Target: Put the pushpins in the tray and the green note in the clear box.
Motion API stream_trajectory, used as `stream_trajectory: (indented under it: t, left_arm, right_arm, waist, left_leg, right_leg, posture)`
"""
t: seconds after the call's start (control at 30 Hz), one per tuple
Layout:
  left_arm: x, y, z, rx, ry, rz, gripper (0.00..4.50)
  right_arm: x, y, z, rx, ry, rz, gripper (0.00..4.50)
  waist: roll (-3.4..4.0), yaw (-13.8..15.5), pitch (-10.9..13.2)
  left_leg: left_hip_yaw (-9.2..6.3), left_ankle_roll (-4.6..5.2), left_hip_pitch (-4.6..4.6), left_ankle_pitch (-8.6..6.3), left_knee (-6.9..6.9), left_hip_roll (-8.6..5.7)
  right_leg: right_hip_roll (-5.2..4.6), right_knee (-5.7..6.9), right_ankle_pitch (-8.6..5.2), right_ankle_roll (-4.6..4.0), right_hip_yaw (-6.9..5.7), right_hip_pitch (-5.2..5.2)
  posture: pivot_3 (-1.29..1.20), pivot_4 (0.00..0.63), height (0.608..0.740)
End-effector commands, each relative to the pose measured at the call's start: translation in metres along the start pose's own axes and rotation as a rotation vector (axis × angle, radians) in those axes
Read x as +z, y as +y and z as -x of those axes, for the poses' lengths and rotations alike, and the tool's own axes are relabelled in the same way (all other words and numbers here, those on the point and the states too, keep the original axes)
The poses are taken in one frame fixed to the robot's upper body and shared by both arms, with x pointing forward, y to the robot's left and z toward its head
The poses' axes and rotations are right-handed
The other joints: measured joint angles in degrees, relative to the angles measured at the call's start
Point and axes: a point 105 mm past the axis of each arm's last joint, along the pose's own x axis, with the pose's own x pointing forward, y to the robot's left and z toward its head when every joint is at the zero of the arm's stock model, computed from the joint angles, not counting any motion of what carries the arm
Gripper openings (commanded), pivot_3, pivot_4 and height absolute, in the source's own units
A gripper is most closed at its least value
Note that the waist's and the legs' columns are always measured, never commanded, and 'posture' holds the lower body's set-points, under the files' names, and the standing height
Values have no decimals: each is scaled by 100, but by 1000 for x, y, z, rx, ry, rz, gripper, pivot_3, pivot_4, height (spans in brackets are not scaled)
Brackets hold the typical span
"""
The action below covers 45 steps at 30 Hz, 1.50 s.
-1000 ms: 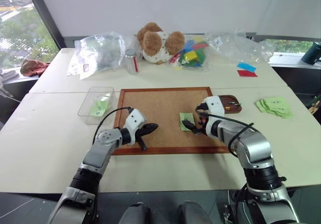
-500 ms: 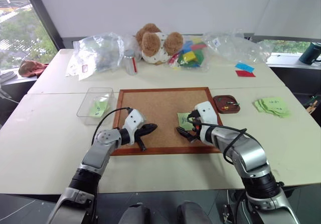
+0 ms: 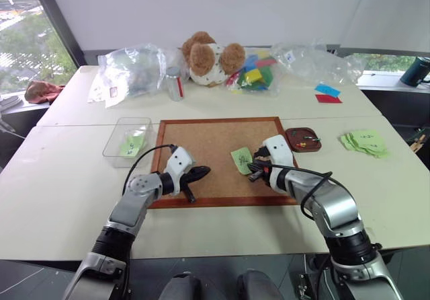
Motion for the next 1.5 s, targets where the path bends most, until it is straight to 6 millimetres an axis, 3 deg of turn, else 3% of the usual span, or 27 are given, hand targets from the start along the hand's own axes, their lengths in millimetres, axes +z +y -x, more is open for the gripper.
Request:
stream_trajectory:
  t: [0.03, 0.2, 0.3, 0.5, 0.67, 0.93, 1.13, 1.33, 1.5]
  left_arm:
    - [-33, -11, 2, -24, 109, 72, 0]
    - [-33, -11, 1, -25, 108, 72, 0]
    - [-32, -11, 1, -25, 108, 72, 0]
    - [-32, -11, 1, -23, 106, 73, 0]
    - [-30, -7, 1, -7, 94, 79, 0]
    - [8, 22, 2, 55, -63, 156, 0]
    - [43, 23, 2, -66, -146, 161, 0]
    - [45, 17, 2, -192, -110, 143, 0]
    - [44, 24, -2, -201, -78, 61, 2251]
  right_arm:
    - [-5, 7, -1, 33, 25, -2, 833]
    - [5, 10, 0, 47, -17, 10, 833]
    - [6, 10, -1, 48, -20, 14, 49]
    - [5, 9, 1, 43, -19, 123, 49]
    - [13, 12, 5, 28, -79, 346, 49]
    - [33, 16, 10, -45, -238, 718, 49]
    - [41, 19, 13, -63, -306, 775, 49]
    - [37, 21, 10, -36, -299, 751, 49]
    - [36, 22, 8, -23, -293, 754, 0]
  waist:
    - [-1, 0, 0]
    - [-1, 0, 0]
    - [-1, -1, 0]
    - [-1, 2, 0]
    - [0, 8, 0]
    - [-9, 22, 6]
    - [-37, 22, 29]
    - [-44, 20, 35]
    - [-53, 24, 43]
  left_leg:
    - [0, 0, 0, 0, 0, 0]
    - [0, 0, 0, 0, -1, 0]
    - [0, 0, 0, 0, -1, 0]
    - [0, 0, 0, 0, -1, 0]
    - [0, 0, 0, 0, -4, 0]
    - [0, -1, -2, 1, 6, 0]
    - [-3, -27, -17, 16, 10, 0]
    - [-3, -36, -19, 20, 9, 0]
    - [-3, -24, -19, 14, 12, -1]
  right_leg:
    - [0, 0, 0, 0, 0, 0]
    - [0, 0, 0, 0, 0, 0]
    - [0, -1, 0, 0, 0, 0]
    - [0, -2, 0, 0, 0, 0]
    - [0, -4, 0, -1, 0, -1]
    - [0, -3, 0, 0, -2, 1]
    - [6, 1, 0, 0, -4, -14]
    - [7, -5, 0, 0, -5, -14]
    - [7, -3, 0, 0, -5, -12]
  posture:
    - [0, 150, 740]
    - [0, 150, 740]
    - [0, 150, 740]
    - [0, 150, 740]
    - [0, 150, 740]
    - [0, 150, 740]
    - [0, 150, 740]
    - [0, 150, 740]
    - [0, 150, 740]
